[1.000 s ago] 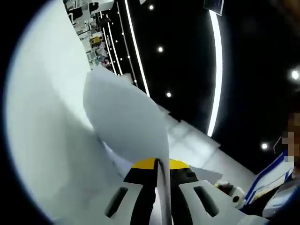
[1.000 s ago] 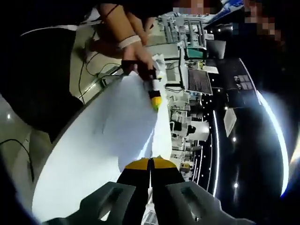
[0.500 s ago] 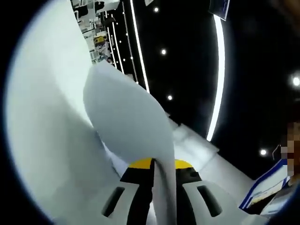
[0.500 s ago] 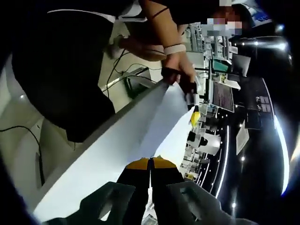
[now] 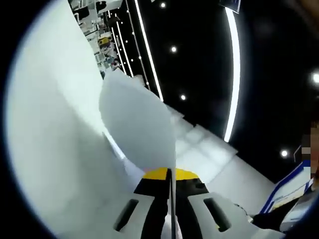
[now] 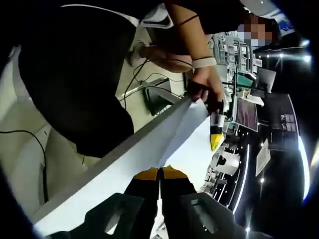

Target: Organize the stack of printing papers by aligning and flattening the scattered papers on the table

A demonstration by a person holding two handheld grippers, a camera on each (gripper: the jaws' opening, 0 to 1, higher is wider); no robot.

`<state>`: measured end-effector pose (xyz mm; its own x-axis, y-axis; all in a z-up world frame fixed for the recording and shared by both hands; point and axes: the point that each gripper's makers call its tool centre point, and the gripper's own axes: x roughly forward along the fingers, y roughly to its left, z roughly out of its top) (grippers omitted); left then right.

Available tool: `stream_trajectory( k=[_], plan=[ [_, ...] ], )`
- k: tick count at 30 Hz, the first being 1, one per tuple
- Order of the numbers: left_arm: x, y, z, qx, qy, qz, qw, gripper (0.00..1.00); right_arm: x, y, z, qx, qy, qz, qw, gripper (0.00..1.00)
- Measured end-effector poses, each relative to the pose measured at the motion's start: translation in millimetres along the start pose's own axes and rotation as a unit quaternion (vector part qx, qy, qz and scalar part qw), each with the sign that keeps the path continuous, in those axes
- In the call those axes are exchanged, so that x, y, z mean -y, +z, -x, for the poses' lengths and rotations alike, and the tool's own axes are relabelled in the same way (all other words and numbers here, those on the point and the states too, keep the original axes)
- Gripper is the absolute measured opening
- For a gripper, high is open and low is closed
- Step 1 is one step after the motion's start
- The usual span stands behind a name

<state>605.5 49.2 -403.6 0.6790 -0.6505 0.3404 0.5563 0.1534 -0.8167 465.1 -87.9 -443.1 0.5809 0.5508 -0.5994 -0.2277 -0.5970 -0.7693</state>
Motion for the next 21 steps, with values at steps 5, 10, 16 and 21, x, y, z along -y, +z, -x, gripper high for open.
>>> stream_trajectory(
  k=[5, 10, 16, 21],
  plan=[
    [0.0, -1.1, 0.2, -0.004, -0.001, 0.001, 1.0, 0.06, -6.6, -9.1, -4.7, 0.009, 0.029, -0.096, 0.9949, 0.0],
    [1.8, -0.5, 0.9, 0.003, -0.001, 0.0, 1.0, 0.06, -4.4, -26.2, 0.0, 0.026, 0.028, -0.29, 0.9563, 0.16],
    [-1.0, 4.1, 1.3, 0.008, -0.002, -0.004, 1.0, 0.05, -7.4, -37.2, 13.6, 0.083, 0.035, -0.485, 0.8698, 0.27],
    [-0.1, 2.2, 0.7, 0.004, -0.002, -0.007, 1.0, 0.05, 7.3, -68.7, 13.3, 0.148, 0.014, -0.676, 0.7219, 0.39]
  ],
)
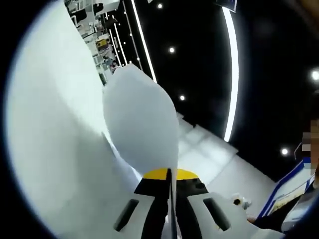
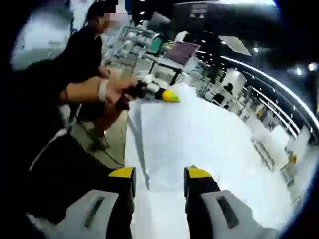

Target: Organize the stack of printing papers by aligning and flattening the scattered papers on the table

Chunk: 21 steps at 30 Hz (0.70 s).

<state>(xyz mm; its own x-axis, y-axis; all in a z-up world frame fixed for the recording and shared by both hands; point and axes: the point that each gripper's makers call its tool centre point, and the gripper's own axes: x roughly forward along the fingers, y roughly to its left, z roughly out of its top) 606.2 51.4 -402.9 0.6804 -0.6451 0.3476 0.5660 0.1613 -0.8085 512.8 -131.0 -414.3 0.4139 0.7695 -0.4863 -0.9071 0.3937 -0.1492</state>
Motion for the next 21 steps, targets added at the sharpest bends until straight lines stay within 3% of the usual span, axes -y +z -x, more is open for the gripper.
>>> stream_trajectory(
  k=[1, 3, 4, 5, 8, 10, 14, 15, 17, 21],
  plan=[
    [0.0, 0.4, 0.1, 0.0, -0.001, 0.001, 1.0, 0.05, 6.7, 0.9, -3.0, 0.019, 0.01, -0.049, 0.9986, 0.41],
    [-0.9, 1.3, 0.2, 0.002, 0.0, 0.001, 1.0, 0.05, 27.2, -2.3, -9.4, 0.05, 0.011, -0.147, 0.9878, 0.44],
    [-0.9, 1.4, 0.5, 0.002, -0.001, 0.001, 1.0, 0.05, 37.8, -4.8, -15.6, 0.075, 0.025, -0.212, 0.9742, 0.48],
    [-1.1, 1.3, 0.6, 0.002, 0.0, 0.0, 1.0, 0.05, 46.6, -14.0, -20.9, 0.071, 0.031, -0.259, 0.9629, 0.51],
    [-0.3, 0.9, 0.6, 0.001, -0.001, 0.001, 1.0, 0.05, 70.2, -29.5, -35.1, 0.085, 0.038, -0.346, 0.9337, 0.48],
    [0.3, 0.3, 0.6, 0.001, -0.001, 0.001, 1.0, 0.05, 78.1, -38.4, -45.0, 0.087, 0.04, -0.381, 0.9197, 0.4],
    [0.2, 0.2, 0.3, -0.001, -0.001, 0.001, 1.0, 0.06, 85.1, -35.5, -57.9, 0.108, 0.059, -0.432, 0.8932, 0.38],
    [0.1, 0.2, 0.3, -0.001, -0.001, 0.001, 1.0, 0.06, 89.8, -34.4, -59.6, 0.117, 0.057, -0.435, 0.8909, 0.38],
    [0.4, -0.4, 0.5, -0.002, -0.001, 0.0, 1.0, 0.06, 83.4, -27.7, -63.9, 0.132, 0.061, -0.454, 0.879, 0.38],
    [1.1, -0.5, 0.1, -0.002, -0.002, 0.003, 1.0, 0.06, 79.6, -29.7, -71.6, 0.132, 0.07, -0.473, 0.8685, 0.33]
  ],
)
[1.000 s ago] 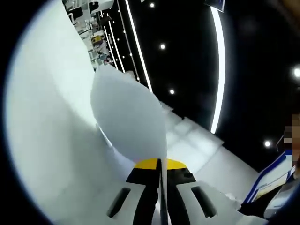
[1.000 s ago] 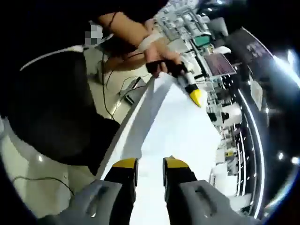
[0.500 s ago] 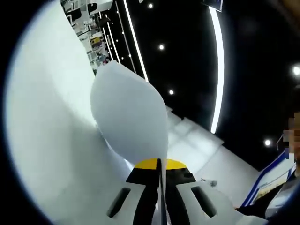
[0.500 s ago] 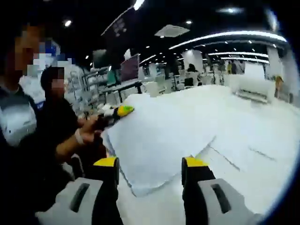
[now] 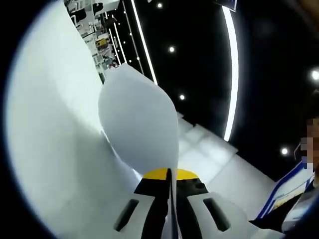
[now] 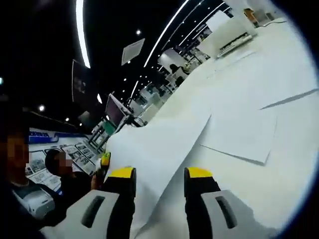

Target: Organize the stack of printing papers by aligning and flattening the scattered papers on the table

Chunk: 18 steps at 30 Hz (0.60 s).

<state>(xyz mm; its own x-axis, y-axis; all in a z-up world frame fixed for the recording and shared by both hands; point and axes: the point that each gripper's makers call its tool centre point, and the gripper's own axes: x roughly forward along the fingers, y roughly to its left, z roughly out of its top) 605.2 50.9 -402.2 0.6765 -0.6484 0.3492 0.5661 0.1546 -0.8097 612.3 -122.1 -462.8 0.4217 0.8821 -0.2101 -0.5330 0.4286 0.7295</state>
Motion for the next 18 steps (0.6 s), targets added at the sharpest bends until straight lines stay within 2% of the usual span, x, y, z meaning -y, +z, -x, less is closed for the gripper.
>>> stream_trajectory(
  k=[3, 6, 8, 10, 12, 15, 18],
  plan=[
    [0.1, 1.1, 0.5, 0.002, -0.003, 0.0, 1.0, 0.06, -2.8, -4.9, -6.3, -0.001, 0.011, -0.022, 0.9997, 0.33],
    [0.5, 0.7, 0.5, 0.0, -0.003, -0.001, 1.0, 0.06, -0.5, -0.1, -10.5, -0.008, 0.02, -0.035, 0.9991, 0.29],
    [0.5, 0.3, 0.3, -0.001, -0.004, 0.0, 1.0, 0.06, -5.5, -7.1, -11.8, -0.021, 0.024, -0.031, 0.999, 0.18],
    [1.0, 1.9, 0.5, 0.003, -0.006, 0.004, 1.0, 0.06, -5.9, -7.9, -10.4, -0.027, 0.027, -0.029, 0.9989, 0.13],
    [1.8, 0.9, 0.7, 0.002, -0.007, 0.002, 1.0, 0.06, -1.4, -1.2, -5.8, -0.027, 0.023, -0.022, 0.9991, 0.03],
    [2.4, -0.3, 0.5, -0.001, -0.008, 0.003, 1.0, 0.06, -4.1, 6.4, -1.1, -0.03, 0.034, -0.018, 0.9988, 0.0],
    [3.1, 0.0, 0.1, 0.001, -0.01, 0.008, 0.9999, 0.06, -7.7, 11.9, -0.4, -0.04, 0.032, 0.023, 0.9984, 0.0]
  ],
)
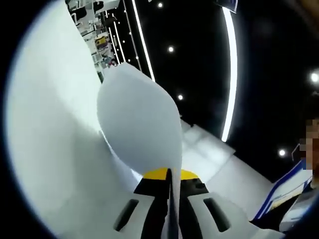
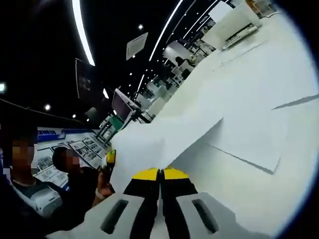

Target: Organize the stack of printing papers by aligning and flattening the scattered papers on the table

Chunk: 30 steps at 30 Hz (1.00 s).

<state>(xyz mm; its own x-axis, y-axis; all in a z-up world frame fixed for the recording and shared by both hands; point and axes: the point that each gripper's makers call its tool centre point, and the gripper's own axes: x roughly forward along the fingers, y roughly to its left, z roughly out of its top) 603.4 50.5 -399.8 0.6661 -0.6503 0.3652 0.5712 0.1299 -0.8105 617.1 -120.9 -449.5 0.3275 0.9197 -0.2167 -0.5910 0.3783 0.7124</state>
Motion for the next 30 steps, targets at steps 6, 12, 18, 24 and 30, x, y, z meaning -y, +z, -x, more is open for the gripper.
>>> stream_trajectory(
  k=[6, 12, 18, 24, 30],
  plan=[
    [2.7, 0.9, -0.1, 0.004, -0.005, 0.005, 1.0, 0.08, -7.9, 12.4, 2.0, -0.029, 0.001, 0.071, 0.9971, 0.0],
    [-1.4, 1.3, -1.1, 0.001, 0.001, 0.013, 0.9999, 0.13, -20.8, 23.1, -3.3, -0.051, 0.004, 0.158, 0.9861, 0.0],
    [-1.8, -3.3, -2.2, -0.009, 0.004, 0.006, 0.9999, 0.12, -32.1, 28.7, -15.4, -0.051, 0.017, 0.166, 0.9848, 0.0],
    [0.5, -0.8, -1.3, -0.004, -0.003, -0.001, 1.0, 0.08, -37.7, 22.1, -25.0, -0.068, 0.024, 0.18, 0.9811, 0.0],
    [1.1, -4.5, -1.2, -0.009, 0.0, -0.006, 0.9999, 0.06, -35.8, 21.9, -24.2, -0.06, 0.023, 0.174, 0.9826, 0.0]
  ],
)
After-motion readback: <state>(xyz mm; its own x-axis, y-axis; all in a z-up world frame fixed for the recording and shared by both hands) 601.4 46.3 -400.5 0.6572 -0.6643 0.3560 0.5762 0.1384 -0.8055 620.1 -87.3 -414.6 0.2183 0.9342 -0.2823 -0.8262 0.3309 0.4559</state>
